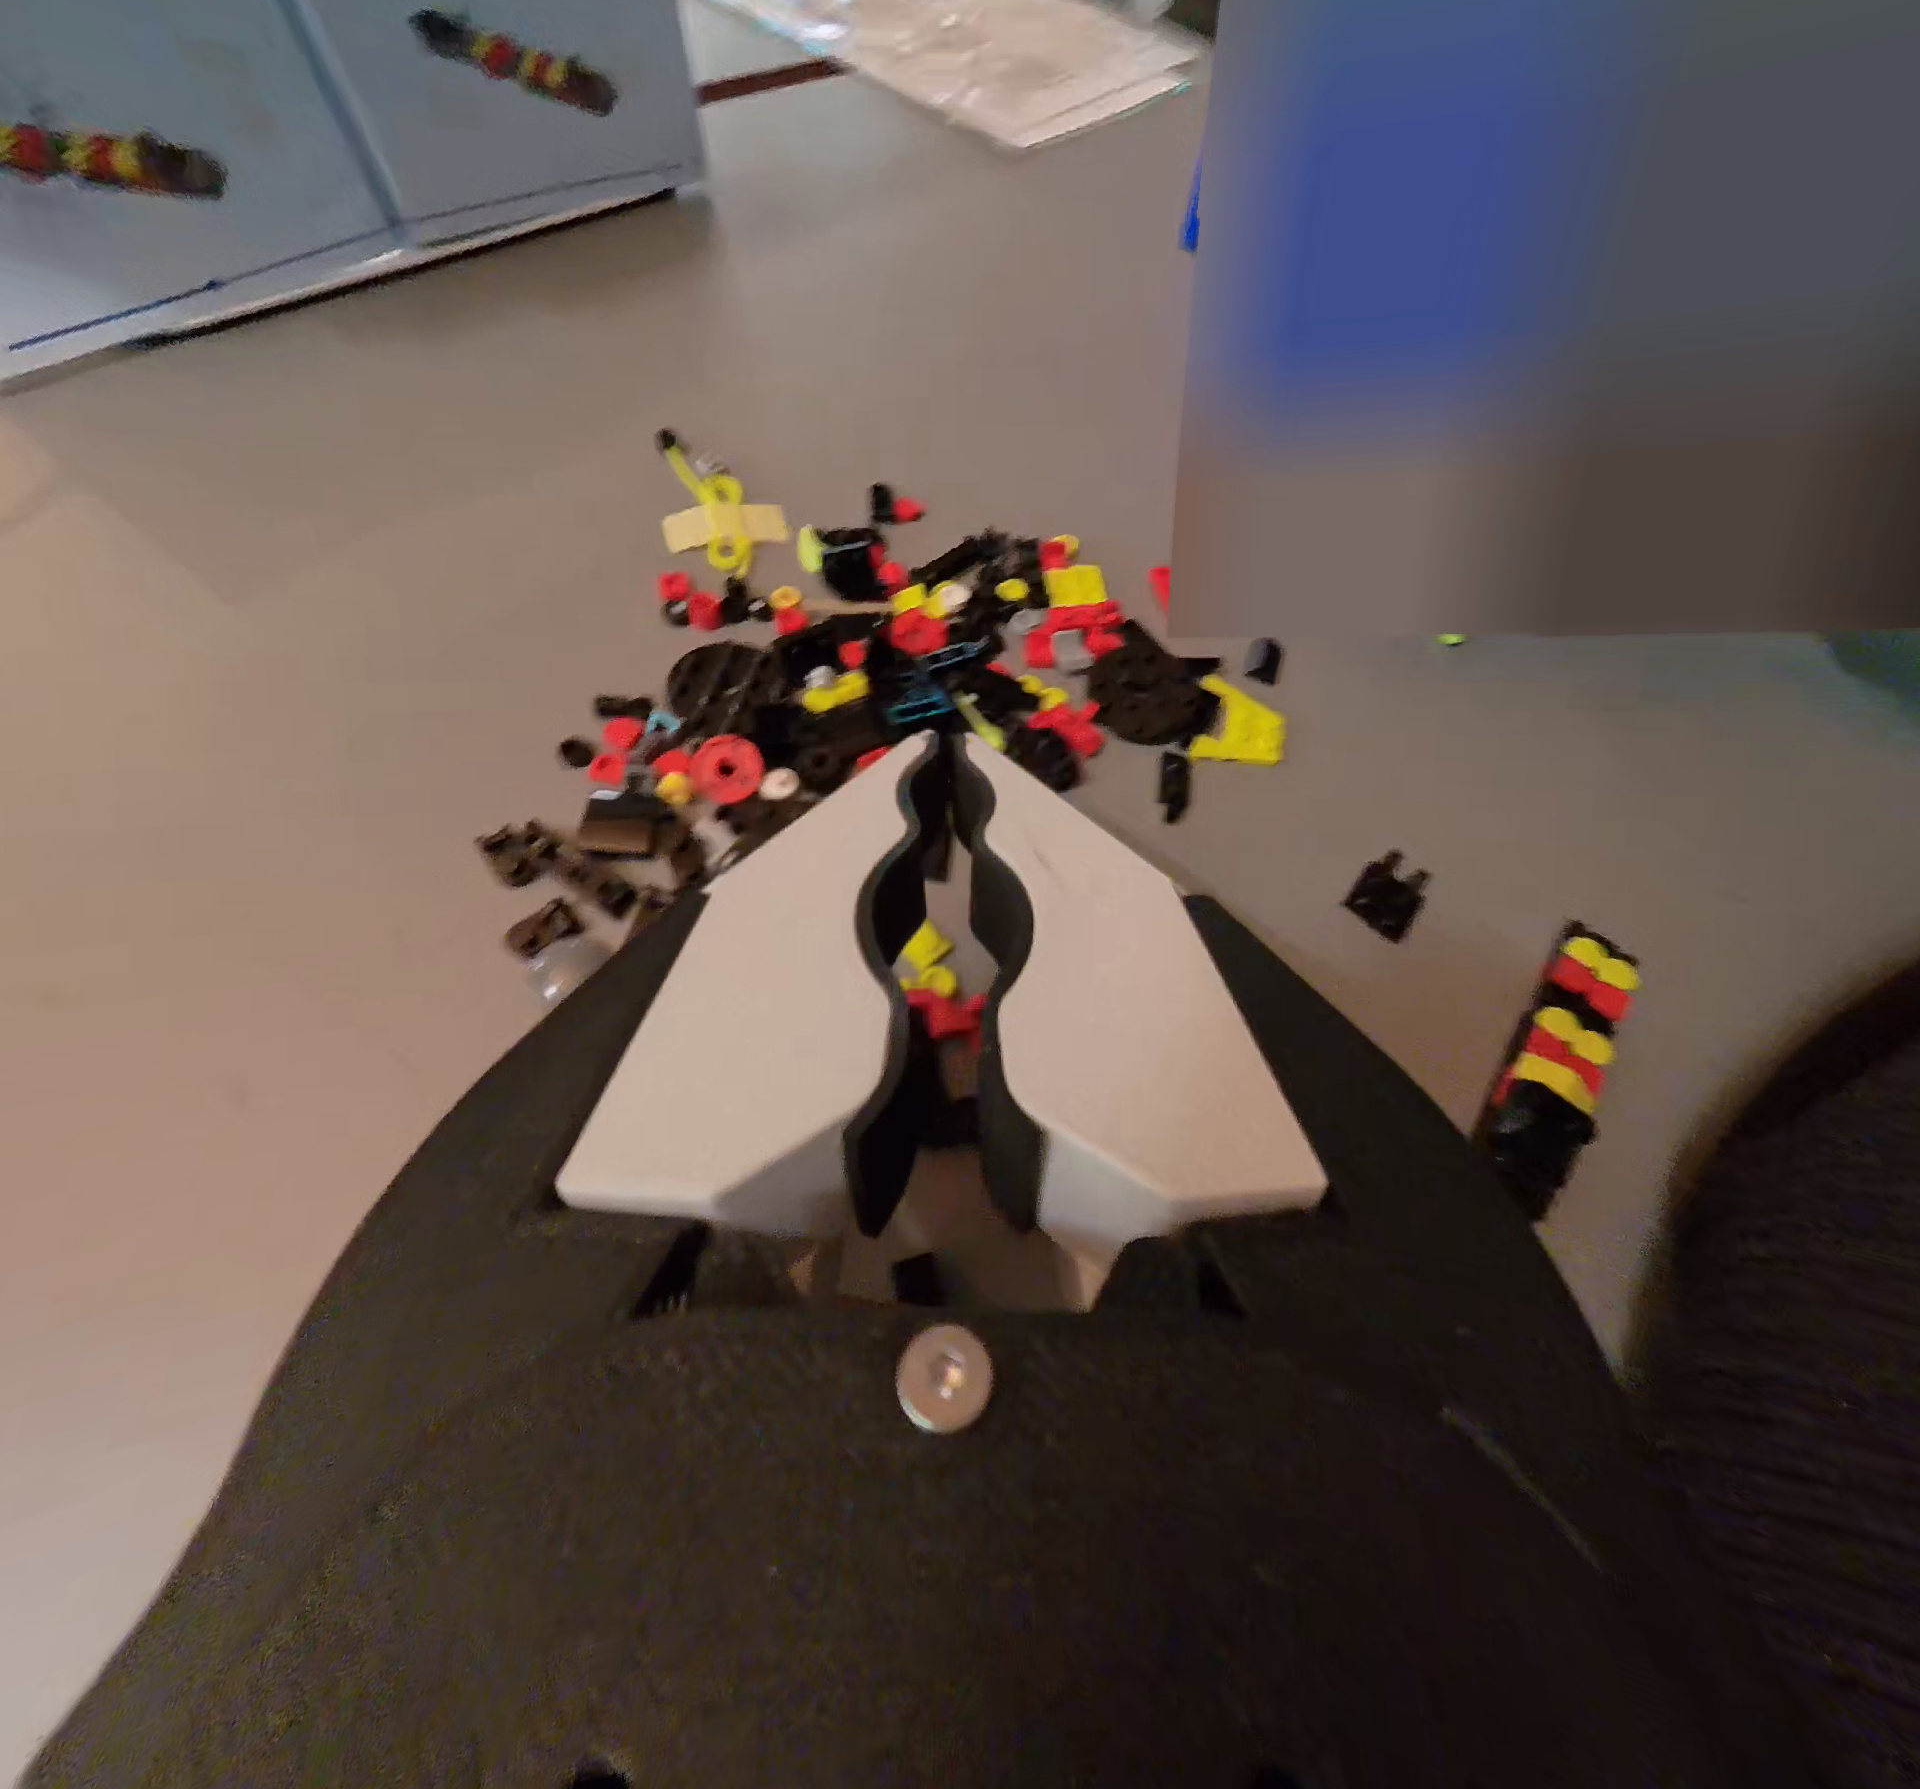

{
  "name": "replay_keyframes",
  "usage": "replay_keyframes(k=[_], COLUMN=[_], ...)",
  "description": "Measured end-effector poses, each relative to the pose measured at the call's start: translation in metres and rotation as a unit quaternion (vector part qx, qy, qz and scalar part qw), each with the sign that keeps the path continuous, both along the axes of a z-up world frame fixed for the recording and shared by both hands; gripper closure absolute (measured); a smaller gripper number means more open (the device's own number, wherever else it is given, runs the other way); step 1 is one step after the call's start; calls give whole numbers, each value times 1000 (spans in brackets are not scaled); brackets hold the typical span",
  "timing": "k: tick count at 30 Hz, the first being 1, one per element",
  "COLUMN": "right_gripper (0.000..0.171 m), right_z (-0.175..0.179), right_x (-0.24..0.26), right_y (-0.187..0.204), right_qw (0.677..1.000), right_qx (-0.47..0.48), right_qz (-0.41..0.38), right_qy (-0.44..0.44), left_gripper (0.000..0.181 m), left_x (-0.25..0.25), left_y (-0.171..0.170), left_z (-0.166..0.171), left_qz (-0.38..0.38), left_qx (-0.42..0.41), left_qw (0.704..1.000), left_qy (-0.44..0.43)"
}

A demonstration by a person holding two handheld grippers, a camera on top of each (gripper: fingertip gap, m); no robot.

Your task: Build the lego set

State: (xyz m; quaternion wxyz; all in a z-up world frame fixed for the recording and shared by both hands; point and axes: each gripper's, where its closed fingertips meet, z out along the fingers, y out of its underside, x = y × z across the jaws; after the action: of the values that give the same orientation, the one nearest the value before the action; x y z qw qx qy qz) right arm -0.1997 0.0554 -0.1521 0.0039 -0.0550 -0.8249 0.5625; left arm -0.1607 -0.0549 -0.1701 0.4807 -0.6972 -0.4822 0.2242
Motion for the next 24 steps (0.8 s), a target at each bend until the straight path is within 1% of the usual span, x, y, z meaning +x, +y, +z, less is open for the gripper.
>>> replay_keyframes(k=[2, 5, 11, 14, 16, 18, 20, 22, 24], right_gripper=[171, 171, 171, 171, 171, 171, 171, 171, 171], right_z=[0, 0, -1, -1, -2, -2, -4, -5, -5], right_x=[0, 0, 0, 0, -1, -1, 0, 0, 0], right_y=[0, 0, 0, 0, 0, 0, -1, -1, -1], right_qw=[1000, 1000, 1000, 1000, 1000, 1000, 1000, 1000, 1000], right_qx=[0, 1, 3, 3, 3, 4, 7, 9, 11], right_qz=[0, 1, 1, -1, -1, -1, -1, -1, -1], right_qy=[0, 1, 1, 2, 1, 1, 1, 3, 5], left_gripper=[181, 181, 179, 174, 172, 166, 161, 156, 153], left_x=[-3, -6, -5, 2, 3, 5, 9, 10, 12], left_y=[-12, -25, -28, -26, -39, -55, -63, -57, -44], left_z=[-7, -11, -3, 10, 13, 0, -14, -17, -15], left_qz=[27, 53, 58, 39, 48, 60, 64, 54, 31], left_qx=[-8, 9, 34, 99, 119, 82, 36, 25, 41], left_qw=[999, 998, 996, 990, 986, 987, 987, 988, 987], left_qy=[-23, -41, -52, -94, -106, -125, -142, -144, -149])
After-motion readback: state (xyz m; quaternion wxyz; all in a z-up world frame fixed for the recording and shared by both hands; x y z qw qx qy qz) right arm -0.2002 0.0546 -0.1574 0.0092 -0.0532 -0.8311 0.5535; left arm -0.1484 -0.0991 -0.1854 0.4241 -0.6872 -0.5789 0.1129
